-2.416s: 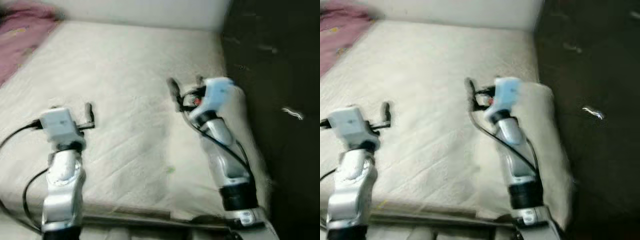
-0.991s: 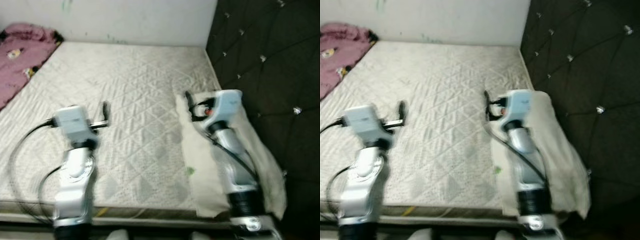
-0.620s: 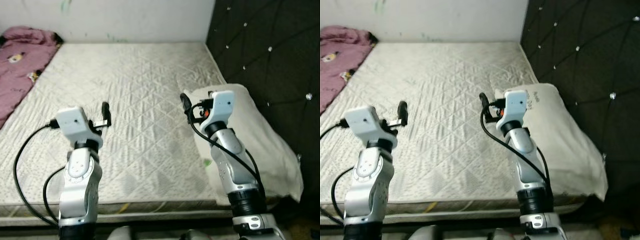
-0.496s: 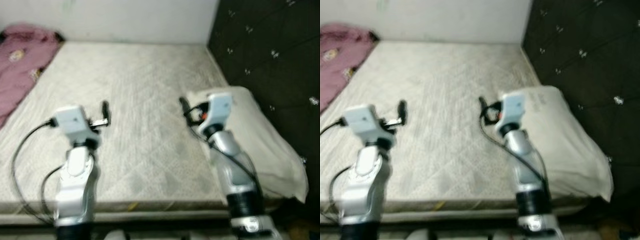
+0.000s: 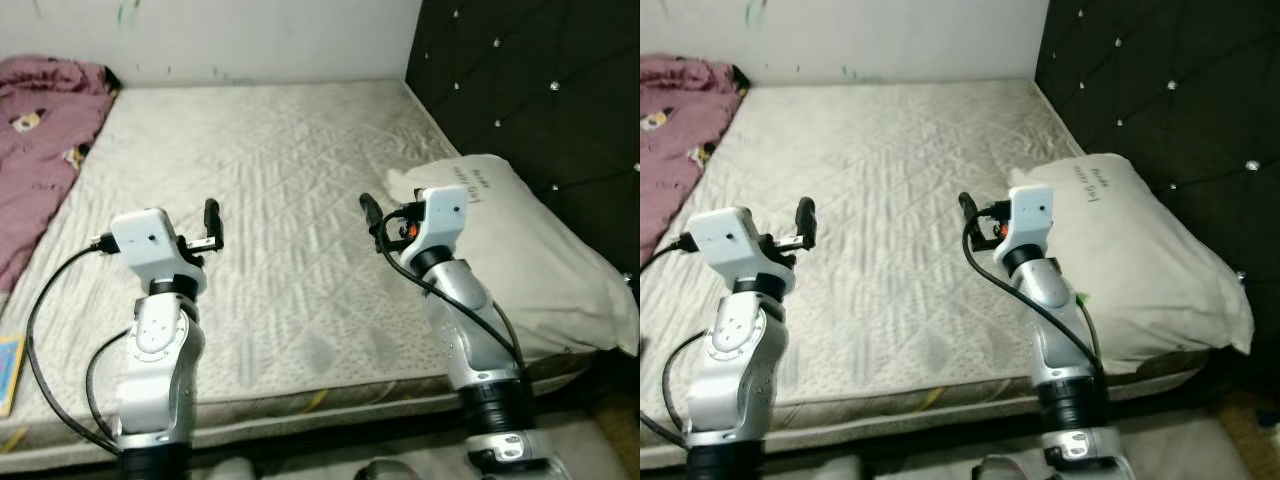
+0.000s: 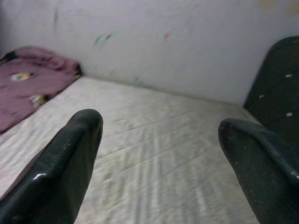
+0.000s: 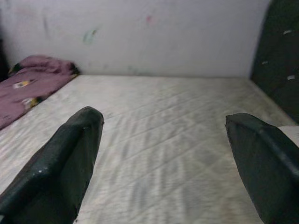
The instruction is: Clean up the room
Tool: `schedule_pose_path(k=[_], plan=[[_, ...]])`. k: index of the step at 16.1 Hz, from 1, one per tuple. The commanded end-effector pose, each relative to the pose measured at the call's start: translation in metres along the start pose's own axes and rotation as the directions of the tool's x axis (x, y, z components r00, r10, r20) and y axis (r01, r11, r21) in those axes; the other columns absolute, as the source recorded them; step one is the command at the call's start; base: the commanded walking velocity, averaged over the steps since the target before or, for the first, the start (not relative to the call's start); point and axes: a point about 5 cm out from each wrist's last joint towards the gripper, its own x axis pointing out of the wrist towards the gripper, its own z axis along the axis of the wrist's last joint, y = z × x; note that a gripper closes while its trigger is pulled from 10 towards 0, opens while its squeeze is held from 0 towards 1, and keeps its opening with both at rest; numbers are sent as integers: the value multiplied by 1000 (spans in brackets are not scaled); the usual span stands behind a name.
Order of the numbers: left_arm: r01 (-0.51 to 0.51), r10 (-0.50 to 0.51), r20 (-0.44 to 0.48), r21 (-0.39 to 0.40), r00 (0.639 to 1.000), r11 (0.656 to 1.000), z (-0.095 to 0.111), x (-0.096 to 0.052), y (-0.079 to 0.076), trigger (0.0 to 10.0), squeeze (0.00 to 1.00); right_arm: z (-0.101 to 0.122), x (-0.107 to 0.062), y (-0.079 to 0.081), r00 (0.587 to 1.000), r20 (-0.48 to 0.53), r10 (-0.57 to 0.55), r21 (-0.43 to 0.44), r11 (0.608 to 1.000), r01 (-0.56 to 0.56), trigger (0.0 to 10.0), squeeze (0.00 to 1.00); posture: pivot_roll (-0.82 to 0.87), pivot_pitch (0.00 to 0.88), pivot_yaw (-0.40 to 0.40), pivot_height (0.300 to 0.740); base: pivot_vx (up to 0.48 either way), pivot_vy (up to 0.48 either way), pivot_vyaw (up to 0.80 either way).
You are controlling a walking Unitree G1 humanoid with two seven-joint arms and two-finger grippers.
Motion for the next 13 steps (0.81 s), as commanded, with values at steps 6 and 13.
schedule_pose_path(k=[6,13], plan=[[-7,6,29,26,1000,1000,5,1,1,10000,0,7,4,6,999,27,36,-5,999,-36,10000,0,-52,0,-7,740,0,291,0],[-11,11,18,14,1000,1000,4,2,1,10000,0,8,4,7,998,41,50,-19,999,-49,10000,0,-50,0,-7,740,0,336,0]])
